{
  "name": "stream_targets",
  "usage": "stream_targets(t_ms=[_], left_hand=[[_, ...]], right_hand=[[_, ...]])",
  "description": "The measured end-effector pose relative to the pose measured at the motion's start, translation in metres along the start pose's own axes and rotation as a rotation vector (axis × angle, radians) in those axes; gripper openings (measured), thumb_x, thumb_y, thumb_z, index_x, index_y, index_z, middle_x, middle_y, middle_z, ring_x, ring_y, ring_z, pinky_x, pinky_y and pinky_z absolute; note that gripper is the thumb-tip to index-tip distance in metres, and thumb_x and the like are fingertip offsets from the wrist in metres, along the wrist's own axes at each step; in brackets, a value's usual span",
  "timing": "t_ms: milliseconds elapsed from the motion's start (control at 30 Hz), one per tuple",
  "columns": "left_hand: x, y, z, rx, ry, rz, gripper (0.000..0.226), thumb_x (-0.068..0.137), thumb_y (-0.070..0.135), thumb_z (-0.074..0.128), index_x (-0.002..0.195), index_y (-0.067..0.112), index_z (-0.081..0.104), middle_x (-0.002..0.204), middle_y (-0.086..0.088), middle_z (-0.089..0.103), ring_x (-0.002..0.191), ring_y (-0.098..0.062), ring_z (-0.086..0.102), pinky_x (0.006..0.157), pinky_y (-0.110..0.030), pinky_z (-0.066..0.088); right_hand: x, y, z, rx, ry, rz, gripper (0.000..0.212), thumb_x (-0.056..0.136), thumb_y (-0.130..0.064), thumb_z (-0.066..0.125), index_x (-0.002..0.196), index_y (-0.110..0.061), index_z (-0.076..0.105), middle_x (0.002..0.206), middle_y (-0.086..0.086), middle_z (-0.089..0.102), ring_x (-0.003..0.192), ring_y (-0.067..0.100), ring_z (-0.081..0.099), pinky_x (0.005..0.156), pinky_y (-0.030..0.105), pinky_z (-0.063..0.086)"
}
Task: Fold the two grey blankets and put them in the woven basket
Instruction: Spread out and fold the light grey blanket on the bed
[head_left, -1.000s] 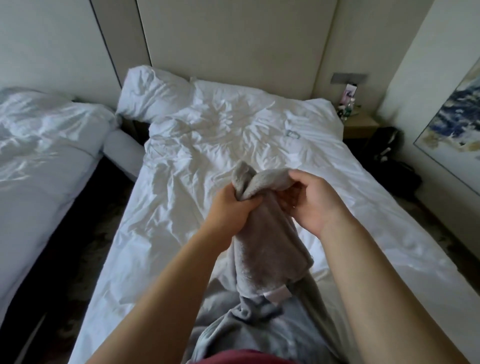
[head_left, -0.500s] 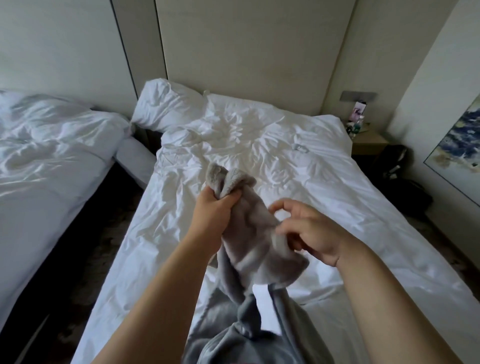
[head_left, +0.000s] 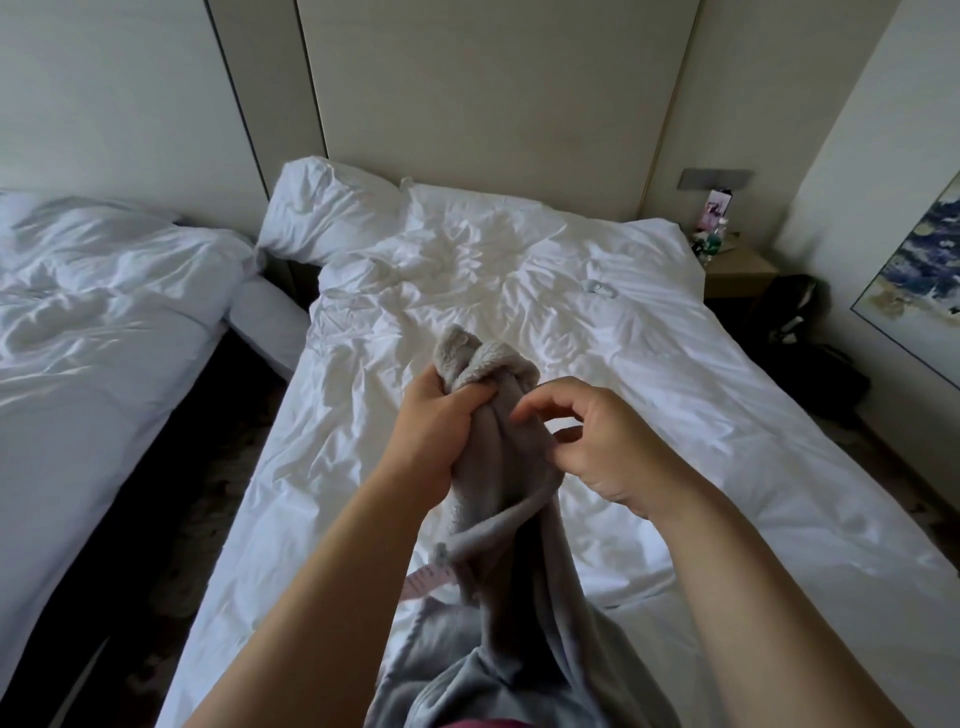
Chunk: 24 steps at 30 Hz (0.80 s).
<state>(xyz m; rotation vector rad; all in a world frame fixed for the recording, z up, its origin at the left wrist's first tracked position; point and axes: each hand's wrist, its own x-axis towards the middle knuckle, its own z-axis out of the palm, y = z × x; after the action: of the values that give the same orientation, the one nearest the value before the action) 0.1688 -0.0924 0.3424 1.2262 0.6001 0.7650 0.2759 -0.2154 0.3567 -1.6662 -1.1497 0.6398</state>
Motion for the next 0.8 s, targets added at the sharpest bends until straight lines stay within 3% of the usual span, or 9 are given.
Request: stream_targets(t_ms=[100,167,233,367,500,567,633,733,800], left_hand=[[0.003,0.0,0.0,-0.028,0.007,-0.003,0.019,0.086,0.001,0.06,0.087,0.017,0.068,0.08,-0.001,0.075,0.078,-0.014,0.072,0.062,-0.021,0.055],[0.005,-0.002,0.0,-0.04,0.006,0.001,0.017,0.086,0.001,0.061,0.089,0.016,0.069,0.083,-0.002,0.075,0.081,-0.015,0.073,0.063,-0.02,0.055],[0.007,-0.003,-0.001,-0.04,0.028,0.007,0.018,0.086,0.002,0.062,0.088,0.018,0.069,0.083,-0.001,0.075,0.082,-0.014,0.072,0.064,-0.019,0.054],[0.01,-0.006,-0.009,-0.05,0.091,0.01,0.021,0.086,0.002,0.061,0.085,0.019,0.071,0.083,-0.002,0.076,0.08,-0.014,0.073,0.062,-0.019,0.054],[0.012,-0.01,-0.016,-0.04,0.145,-0.026,0.02,0.086,0.002,0.06,0.082,0.018,0.071,0.079,-0.002,0.075,0.076,-0.015,0.073,0.062,-0.024,0.056],[0.013,-0.012,-0.018,-0.051,0.174,-0.045,0.014,0.086,0.003,0.061,0.089,0.015,0.067,0.075,0.0,0.075,0.071,-0.013,0.072,0.059,-0.023,0.056],[0.013,-0.012,-0.02,-0.059,0.184,-0.055,0.012,0.086,0.003,0.061,0.091,0.014,0.065,0.073,0.0,0.075,0.069,-0.012,0.072,0.058,-0.022,0.056],[0.015,-0.014,-0.021,-0.074,0.175,-0.083,0.013,0.087,0.003,0.059,0.095,0.012,0.066,0.079,-0.004,0.075,0.075,-0.017,0.073,0.063,-0.027,0.059],[0.015,-0.014,-0.021,-0.071,0.156,-0.085,0.014,0.087,0.002,0.059,0.094,0.012,0.066,0.08,-0.005,0.075,0.077,-0.018,0.073,0.063,-0.026,0.058]], right_hand=[[0.003,0.008,-0.002,-0.019,0.004,0.126,0.036,0.074,-0.001,0.068,0.084,-0.035,0.06,0.095,-0.015,0.063,0.09,0.008,0.063,0.066,0.018,0.047],[0.006,0.013,-0.003,-0.026,-0.037,0.285,0.03,0.073,-0.015,0.075,0.089,-0.031,0.055,0.098,-0.007,0.065,0.089,0.013,0.064,0.066,0.022,0.044],[0.007,0.016,-0.002,-0.021,-0.058,0.369,0.029,0.075,-0.017,0.076,0.09,-0.027,0.053,0.096,0.005,0.069,0.085,0.019,0.067,0.065,0.027,0.046],[0.006,0.006,0.002,0.199,-0.13,0.304,0.021,0.077,-0.01,0.069,0.083,-0.029,0.061,0.085,0.013,0.07,0.072,0.023,0.066,0.065,0.03,0.05],[0.008,0.0,0.001,0.455,-0.27,0.17,0.04,0.074,-0.003,0.056,0.098,-0.029,0.073,0.092,0.018,0.069,0.082,0.027,0.063,0.074,0.034,0.052],[0.009,0.001,-0.001,0.509,-0.349,0.152,0.052,0.073,0.004,0.049,0.108,-0.027,0.073,0.09,0.015,0.069,0.079,0.02,0.064,0.072,0.026,0.054],[0.008,0.001,-0.005,0.456,-0.42,0.138,0.06,0.068,0.01,0.041,0.105,-0.023,0.074,0.082,0.005,0.069,0.071,0.009,0.063,0.062,0.015,0.05],[0.006,0.0,-0.007,0.35,-0.478,0.099,0.07,0.066,0.022,0.035,0.102,-0.022,0.075,0.096,0.003,0.075,0.095,0.013,0.069,0.077,0.016,0.052],[0.007,0.002,-0.004,0.236,-0.383,0.09,0.068,0.069,0.026,0.039,0.094,-0.025,0.076,0.091,-0.003,0.076,0.092,0.008,0.07,0.075,0.014,0.051]])
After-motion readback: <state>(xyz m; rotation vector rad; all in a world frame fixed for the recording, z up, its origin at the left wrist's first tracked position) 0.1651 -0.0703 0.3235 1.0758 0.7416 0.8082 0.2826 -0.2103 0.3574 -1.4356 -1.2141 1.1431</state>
